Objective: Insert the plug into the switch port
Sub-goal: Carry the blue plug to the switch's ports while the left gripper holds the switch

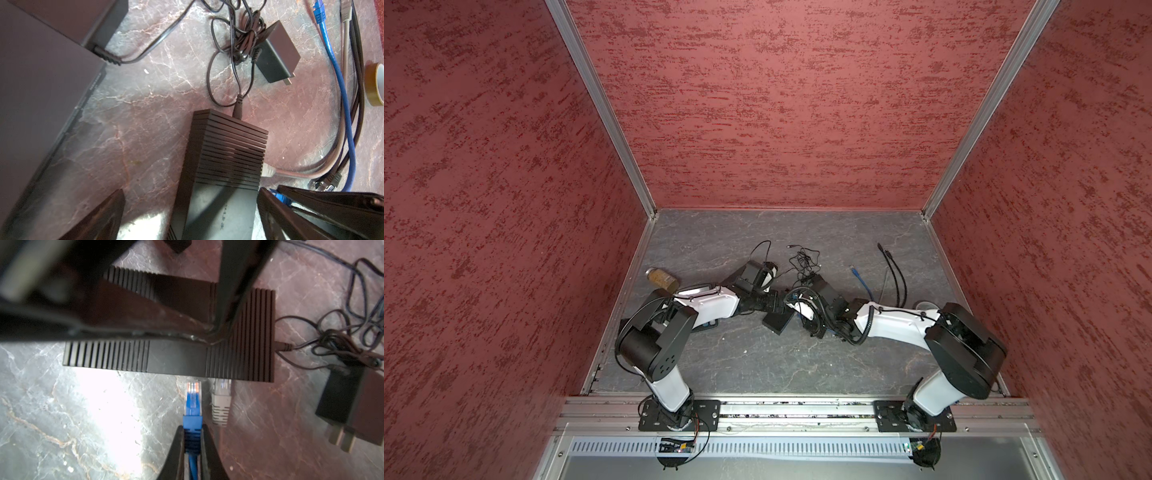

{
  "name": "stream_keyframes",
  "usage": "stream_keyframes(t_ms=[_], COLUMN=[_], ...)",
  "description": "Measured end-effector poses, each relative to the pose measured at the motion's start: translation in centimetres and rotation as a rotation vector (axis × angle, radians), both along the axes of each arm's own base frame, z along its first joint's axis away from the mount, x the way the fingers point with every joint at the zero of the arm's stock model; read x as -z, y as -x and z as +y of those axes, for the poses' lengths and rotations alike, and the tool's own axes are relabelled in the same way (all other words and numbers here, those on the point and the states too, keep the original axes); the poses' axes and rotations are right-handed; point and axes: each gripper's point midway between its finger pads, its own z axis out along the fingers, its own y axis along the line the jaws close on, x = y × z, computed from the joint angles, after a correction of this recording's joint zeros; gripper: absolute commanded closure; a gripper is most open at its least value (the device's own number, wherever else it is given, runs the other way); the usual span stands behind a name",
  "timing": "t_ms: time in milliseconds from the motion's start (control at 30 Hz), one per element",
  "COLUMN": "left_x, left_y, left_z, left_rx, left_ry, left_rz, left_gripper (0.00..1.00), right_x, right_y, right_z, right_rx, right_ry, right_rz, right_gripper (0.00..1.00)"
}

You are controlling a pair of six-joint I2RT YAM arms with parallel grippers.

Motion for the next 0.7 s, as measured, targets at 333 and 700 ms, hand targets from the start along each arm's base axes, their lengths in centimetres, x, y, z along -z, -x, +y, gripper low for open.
stream_keyframes(t_ms=[333, 700], left_x=[-0.1, -0.1], left_y=[-0.2, -0.6], left_z=[0.7, 1.4], left_rx=[-0.014, -0.034], left_ry=[0.02, 0.021], left_rz=[-0.007, -0.005], left_gripper=[0.0, 0.0], right_x=[-1.8, -0.4], right_y=[-1.7, -0.7], right_z=[3.5, 2.0], right_rx=[0.007, 0.053], right_ry=[-0.166, -0.205], right_rz=[-0.082, -0.099], right_gripper=[1.0, 1.0])
